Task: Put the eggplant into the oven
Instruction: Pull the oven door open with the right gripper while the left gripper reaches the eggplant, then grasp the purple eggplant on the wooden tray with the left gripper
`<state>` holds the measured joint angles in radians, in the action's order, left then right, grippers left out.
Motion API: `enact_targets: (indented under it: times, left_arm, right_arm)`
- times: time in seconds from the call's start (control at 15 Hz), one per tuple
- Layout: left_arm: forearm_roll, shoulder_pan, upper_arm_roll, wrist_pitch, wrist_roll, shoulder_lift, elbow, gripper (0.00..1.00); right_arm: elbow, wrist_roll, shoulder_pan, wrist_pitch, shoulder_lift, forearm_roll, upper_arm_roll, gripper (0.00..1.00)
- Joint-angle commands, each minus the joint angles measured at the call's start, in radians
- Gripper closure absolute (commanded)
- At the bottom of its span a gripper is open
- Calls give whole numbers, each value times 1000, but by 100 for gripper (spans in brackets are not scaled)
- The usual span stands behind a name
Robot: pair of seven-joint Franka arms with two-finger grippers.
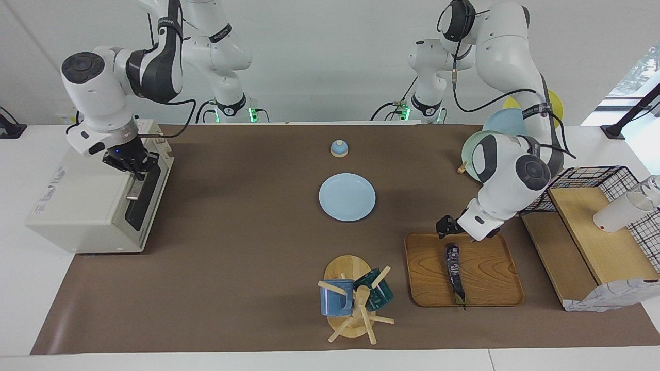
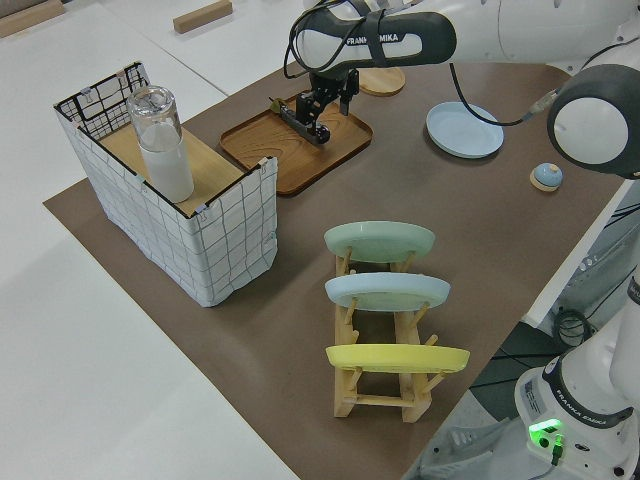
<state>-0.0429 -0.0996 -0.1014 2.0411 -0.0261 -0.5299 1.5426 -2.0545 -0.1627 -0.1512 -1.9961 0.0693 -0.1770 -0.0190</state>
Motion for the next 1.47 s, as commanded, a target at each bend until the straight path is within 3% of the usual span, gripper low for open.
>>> enact_targets:
  times: [0.0,0.6,0.74,0.87,0.94,1.07,1.14,1.4]
  left_arm:
    - [44,-14,8,53,-40,-39,-30,0]
    - [81,-20,9,110,-94,-61,-15,0]
    - [90,-23,9,110,-98,-61,-4,6]
    - [95,-23,9,108,-98,-61,-4,22]
    - [95,-23,9,105,-98,-61,-4,39]
    - [97,-22,9,91,-100,-59,-12,85]
    - [97,-22,9,70,-98,-59,-18,100]
    - [74,-31,3,25,-98,-38,-39,100]
  right_arm:
    - [-52,-23,-27,-49,6,-9,10,100]
    - [-72,-5,8,-92,-23,7,14,100]
    - [-85,25,12,-110,-40,10,14,100]
    - [-102,41,18,-133,-39,10,14,100]
    - [-108,48,22,-138,-37,11,16,100]
    - [-125,84,53,-156,-31,11,16,100]
    - [-128,107,64,-156,-31,11,16,100]
    - [-131,120,70,-162,-42,11,14,100]
